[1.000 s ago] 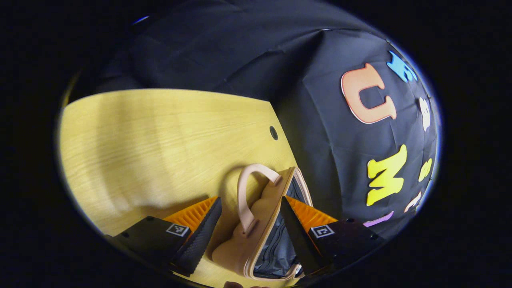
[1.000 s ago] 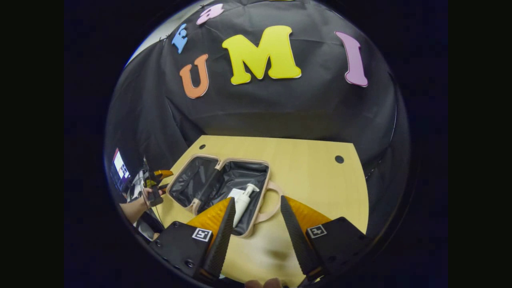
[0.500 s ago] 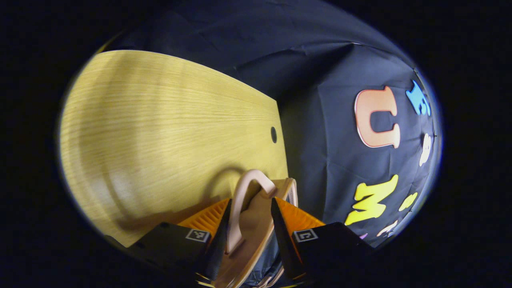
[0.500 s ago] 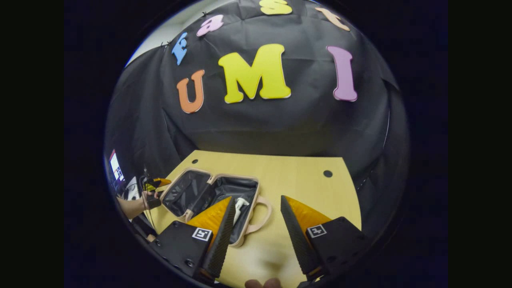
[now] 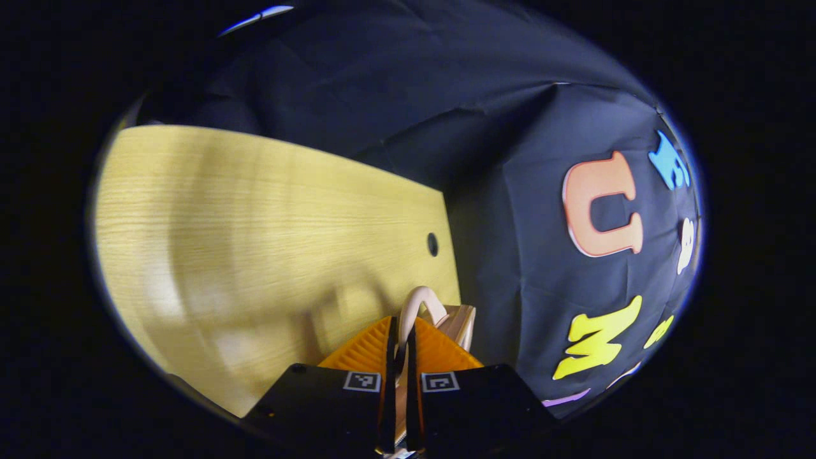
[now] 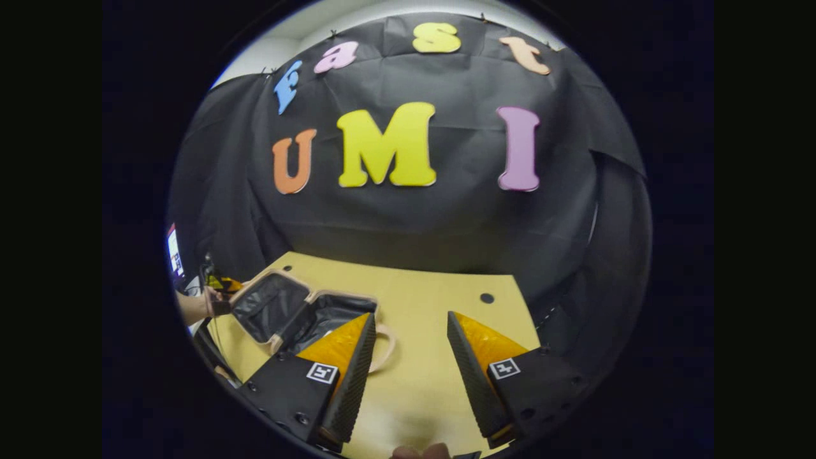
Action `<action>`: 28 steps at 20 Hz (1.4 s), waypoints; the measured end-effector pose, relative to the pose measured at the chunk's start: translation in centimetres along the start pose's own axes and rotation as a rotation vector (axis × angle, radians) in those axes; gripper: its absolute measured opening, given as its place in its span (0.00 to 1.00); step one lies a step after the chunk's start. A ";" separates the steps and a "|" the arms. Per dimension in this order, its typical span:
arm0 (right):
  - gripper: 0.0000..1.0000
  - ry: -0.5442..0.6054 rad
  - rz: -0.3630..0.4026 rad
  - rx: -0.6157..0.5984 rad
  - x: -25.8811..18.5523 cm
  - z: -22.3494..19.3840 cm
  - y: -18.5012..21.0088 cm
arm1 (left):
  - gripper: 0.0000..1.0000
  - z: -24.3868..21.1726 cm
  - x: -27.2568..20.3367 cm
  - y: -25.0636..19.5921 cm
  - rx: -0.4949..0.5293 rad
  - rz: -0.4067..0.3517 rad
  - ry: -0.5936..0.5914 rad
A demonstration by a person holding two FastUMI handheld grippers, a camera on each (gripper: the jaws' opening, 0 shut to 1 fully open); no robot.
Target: First open the suitcase, pack the skin care products into it, and then close the suitcase.
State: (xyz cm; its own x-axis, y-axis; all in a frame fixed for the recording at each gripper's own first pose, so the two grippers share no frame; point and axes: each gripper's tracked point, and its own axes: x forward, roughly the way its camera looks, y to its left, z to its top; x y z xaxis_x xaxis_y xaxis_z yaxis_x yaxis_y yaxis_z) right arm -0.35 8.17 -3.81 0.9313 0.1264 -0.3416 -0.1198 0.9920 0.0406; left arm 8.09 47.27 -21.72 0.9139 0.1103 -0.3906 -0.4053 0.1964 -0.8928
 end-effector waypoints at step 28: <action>0.66 -0.050 -0.270 -0.038 -6.3 -0.7 -18.8 | 0.07 -47.4 -2.6 -16.2 1.352 -0.245 -0.002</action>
State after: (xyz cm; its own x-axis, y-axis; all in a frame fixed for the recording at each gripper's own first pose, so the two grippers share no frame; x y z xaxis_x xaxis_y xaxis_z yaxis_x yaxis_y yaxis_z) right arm -4.21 -11.29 -3.09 0.9469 -0.1416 -0.2887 0.1233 0.9891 -0.0807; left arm 13.29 -2.41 -16.85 0.9650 -0.0629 -0.2548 0.0581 0.9980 -0.0263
